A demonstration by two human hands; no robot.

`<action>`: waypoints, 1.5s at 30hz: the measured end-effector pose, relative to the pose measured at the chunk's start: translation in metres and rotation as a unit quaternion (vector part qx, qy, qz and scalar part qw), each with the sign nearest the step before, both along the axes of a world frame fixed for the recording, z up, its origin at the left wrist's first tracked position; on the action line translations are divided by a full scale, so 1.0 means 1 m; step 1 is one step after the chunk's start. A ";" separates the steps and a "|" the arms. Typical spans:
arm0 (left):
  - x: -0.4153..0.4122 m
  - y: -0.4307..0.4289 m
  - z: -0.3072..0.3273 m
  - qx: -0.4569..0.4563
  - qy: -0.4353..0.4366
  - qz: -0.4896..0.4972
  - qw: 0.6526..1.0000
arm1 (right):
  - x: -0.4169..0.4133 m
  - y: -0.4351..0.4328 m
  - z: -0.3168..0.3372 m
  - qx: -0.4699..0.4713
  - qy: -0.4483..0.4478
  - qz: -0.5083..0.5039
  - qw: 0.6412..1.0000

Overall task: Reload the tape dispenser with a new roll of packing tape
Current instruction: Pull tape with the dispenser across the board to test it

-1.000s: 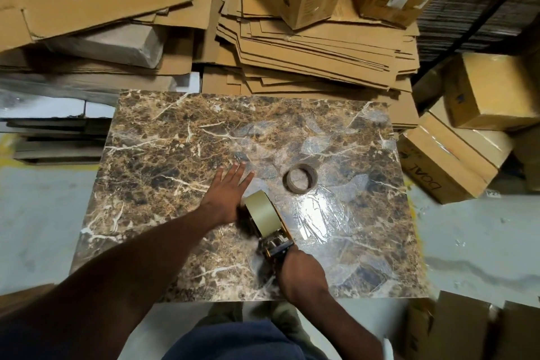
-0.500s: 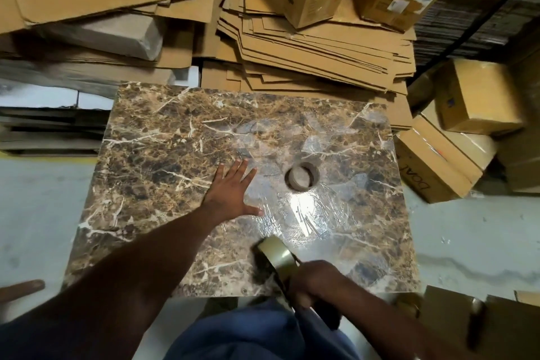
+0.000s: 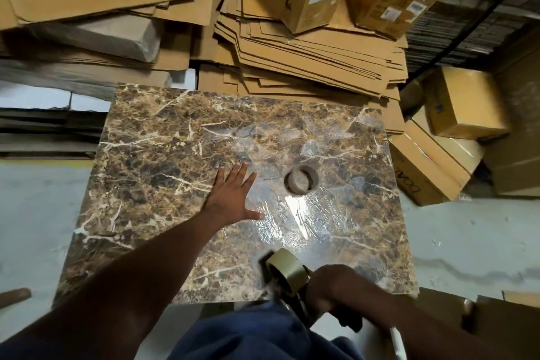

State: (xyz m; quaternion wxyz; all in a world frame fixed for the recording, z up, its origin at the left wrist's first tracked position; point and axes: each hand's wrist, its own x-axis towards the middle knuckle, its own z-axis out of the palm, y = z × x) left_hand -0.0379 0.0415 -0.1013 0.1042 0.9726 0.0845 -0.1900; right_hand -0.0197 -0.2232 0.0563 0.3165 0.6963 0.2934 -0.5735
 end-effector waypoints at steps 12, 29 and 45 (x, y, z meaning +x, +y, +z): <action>0.010 -0.020 0.057 -0.436 -0.047 0.301 0.847 | 0.058 0.015 0.021 0.265 -0.169 -0.118 0.942; 0.065 0.014 0.136 -0.334 -0.090 0.300 0.889 | 0.073 0.052 -0.040 0.493 -0.092 -0.421 0.755; 0.037 0.025 0.068 -0.023 0.004 0.250 0.968 | 0.032 0.093 -0.107 0.468 -0.180 -0.180 0.846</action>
